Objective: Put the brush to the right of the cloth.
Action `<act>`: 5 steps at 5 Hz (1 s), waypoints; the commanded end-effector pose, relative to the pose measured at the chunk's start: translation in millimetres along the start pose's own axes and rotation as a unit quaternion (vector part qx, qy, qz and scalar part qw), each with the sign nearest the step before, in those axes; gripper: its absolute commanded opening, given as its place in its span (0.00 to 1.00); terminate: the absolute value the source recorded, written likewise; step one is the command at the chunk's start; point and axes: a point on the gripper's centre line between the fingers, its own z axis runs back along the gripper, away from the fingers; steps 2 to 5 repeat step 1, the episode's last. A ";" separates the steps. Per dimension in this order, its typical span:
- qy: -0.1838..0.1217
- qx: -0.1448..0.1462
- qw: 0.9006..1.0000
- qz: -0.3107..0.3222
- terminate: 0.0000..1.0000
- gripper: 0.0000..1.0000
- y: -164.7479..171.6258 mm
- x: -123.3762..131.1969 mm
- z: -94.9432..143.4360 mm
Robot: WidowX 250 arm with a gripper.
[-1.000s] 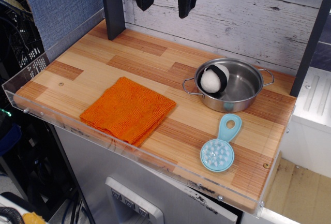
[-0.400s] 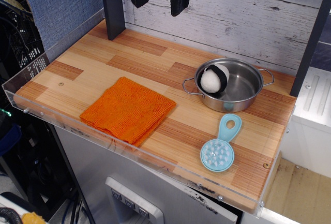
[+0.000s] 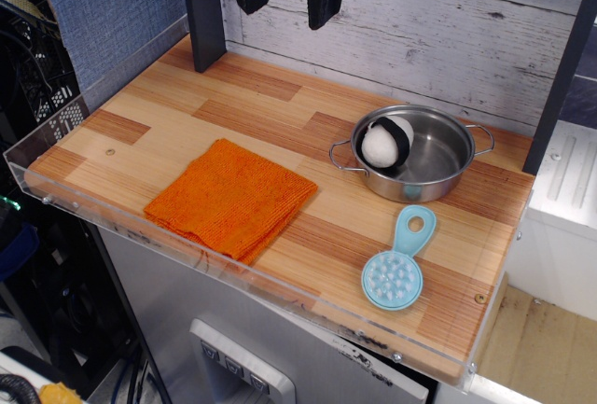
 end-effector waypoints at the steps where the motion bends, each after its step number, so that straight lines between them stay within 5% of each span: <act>1: -0.024 0.004 1.000 0.003 1.00 1.00 9.5 -1.7 14.0; 5: -0.024 0.004 1.000 0.003 1.00 1.00 9.5 -1.7 14.0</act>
